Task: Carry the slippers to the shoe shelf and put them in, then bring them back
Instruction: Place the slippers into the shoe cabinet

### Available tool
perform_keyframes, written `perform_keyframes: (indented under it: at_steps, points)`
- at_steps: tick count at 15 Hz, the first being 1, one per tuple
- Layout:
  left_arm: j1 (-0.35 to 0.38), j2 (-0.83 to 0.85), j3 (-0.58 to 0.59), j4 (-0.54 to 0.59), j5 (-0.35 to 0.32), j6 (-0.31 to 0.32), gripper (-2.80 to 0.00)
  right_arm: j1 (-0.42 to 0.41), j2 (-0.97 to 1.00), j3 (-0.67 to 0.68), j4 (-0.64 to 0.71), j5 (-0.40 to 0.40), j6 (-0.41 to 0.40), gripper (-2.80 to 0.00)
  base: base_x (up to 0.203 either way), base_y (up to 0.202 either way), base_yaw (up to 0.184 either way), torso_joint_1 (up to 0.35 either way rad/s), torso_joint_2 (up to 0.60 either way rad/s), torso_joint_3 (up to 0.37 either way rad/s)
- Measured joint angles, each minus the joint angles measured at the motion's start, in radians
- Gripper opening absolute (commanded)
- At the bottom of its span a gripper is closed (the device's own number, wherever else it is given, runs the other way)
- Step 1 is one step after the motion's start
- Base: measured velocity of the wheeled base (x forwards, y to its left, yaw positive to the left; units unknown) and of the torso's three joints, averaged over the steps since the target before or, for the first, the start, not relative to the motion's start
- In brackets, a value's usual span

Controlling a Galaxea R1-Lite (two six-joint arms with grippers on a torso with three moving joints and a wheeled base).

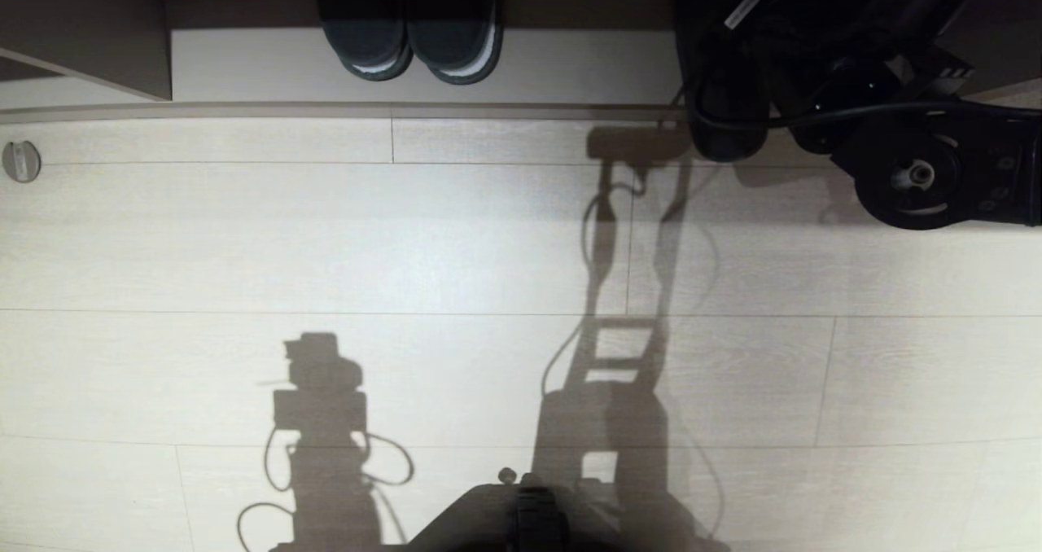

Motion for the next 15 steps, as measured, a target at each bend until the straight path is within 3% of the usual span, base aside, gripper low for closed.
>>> perform_keyframes:
  at_steps: [5,8,12,15]
  points:
    - [0.000,0.000,0.000,0.000,0.000,-0.001,-2.80,0.002,-0.055,0.132,-0.045,0.030,0.000,-2.80,0.000,0.000,0.000,0.000,0.00,0.000]
    - [0.000,0.000,0.000,0.000,0.000,-0.001,-2.80,0.017,-0.137,0.295,-0.060,0.084,-0.026,-2.80,0.000,0.000,0.000,0.000,0.00,0.000]
    - [0.000,0.000,0.000,0.001,0.000,-0.001,-2.80,-0.019,-0.233,0.393,-0.065,0.108,-0.187,-2.80,0.000,0.000,0.000,0.000,0.00,0.000]
    - [0.000,0.000,0.000,0.001,0.000,-0.001,-2.80,-0.068,-0.242,0.382,-0.071,0.121,-0.224,-2.80,0.000,0.000,0.000,0.000,0.00,0.000]
